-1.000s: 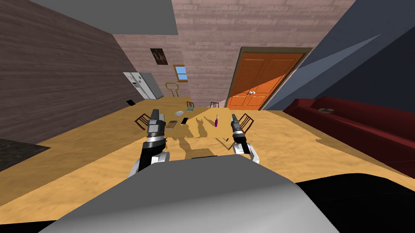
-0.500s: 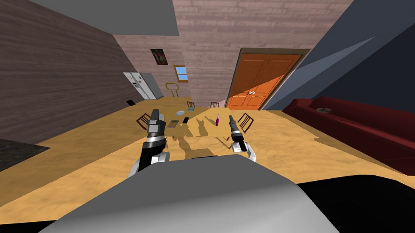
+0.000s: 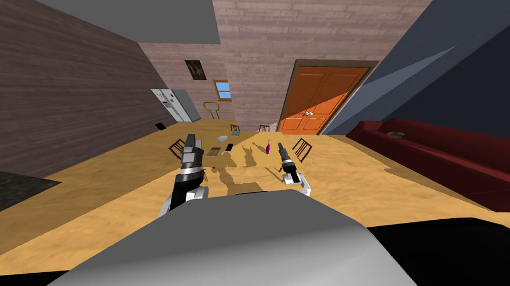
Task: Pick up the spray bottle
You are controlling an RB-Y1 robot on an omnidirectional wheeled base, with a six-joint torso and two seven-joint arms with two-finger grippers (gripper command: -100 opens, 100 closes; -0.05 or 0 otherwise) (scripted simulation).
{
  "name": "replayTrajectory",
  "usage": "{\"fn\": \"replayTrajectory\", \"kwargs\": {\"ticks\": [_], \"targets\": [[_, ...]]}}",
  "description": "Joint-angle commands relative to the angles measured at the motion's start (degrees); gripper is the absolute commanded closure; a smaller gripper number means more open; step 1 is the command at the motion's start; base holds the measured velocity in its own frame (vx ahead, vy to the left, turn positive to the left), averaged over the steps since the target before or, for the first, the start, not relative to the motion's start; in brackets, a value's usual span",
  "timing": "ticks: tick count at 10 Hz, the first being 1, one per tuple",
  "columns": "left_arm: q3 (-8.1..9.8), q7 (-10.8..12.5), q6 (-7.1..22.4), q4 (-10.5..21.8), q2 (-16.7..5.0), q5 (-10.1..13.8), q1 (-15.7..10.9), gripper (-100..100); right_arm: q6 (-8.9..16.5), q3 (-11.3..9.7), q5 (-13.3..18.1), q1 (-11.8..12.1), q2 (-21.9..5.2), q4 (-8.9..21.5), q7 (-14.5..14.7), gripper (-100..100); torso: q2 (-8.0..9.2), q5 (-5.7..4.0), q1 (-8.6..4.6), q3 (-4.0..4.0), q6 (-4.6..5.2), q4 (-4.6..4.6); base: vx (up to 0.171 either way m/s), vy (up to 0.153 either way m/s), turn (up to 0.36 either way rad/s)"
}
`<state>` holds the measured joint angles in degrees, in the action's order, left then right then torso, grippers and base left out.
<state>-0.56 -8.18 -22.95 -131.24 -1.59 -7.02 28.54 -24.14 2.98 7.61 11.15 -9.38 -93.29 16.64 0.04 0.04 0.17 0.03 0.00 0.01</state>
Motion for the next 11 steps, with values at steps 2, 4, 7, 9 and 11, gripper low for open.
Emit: {"fn": "replayTrajectory", "kwargs": {"ticks": [2,4,7,9,11], "targets": [[0.00,0.00,0.00,0.00,0.00,0.00,0.00,0,0.23,0.24,1.21,-2.24,-0.26,4.07,3.54,-100,-0.02,0.00,-0.03,-0.01,0.01,0.00,-0.005,0.039,-0.010],[0.00,0.00,0.00,0.00,0.00,0.00,0.00,0,0.43,0.37,2.04,-3.80,-0.25,7.40,5.93,-100,-0.07,0.01,0.06,-0.04,0.00,-0.02,0.001,0.056,-0.011],[0.00,0.00,0.00,0.00,0.00,0.00,0.00,0,1.02,0.70,3.60,-6.82,-0.23,11.95,10.66,-100,-0.10,0.00,-0.04,-0.05,0.01,-0.02,0.011,0.036,-0.007],[0.00,0.00,0.00,0.00,0.00,0.00,0.00,0,1.41,0.88,4.33,-8.27,-0.23,14.92,13.23,-100,-0.13,-0.01,-0.07,-0.07,0.01,-0.03,0.017,0.031,-0.004],[0.00,0.00,0.00,0.00,0.00,0.00,0.01,0,1.87,1.08,5.01,-9.66,-0.26,18.68,15.70,-100,-0.19,0.00,-0.01,-0.11,0.01,-0.04,0.039,0.041,-0.004]]}}
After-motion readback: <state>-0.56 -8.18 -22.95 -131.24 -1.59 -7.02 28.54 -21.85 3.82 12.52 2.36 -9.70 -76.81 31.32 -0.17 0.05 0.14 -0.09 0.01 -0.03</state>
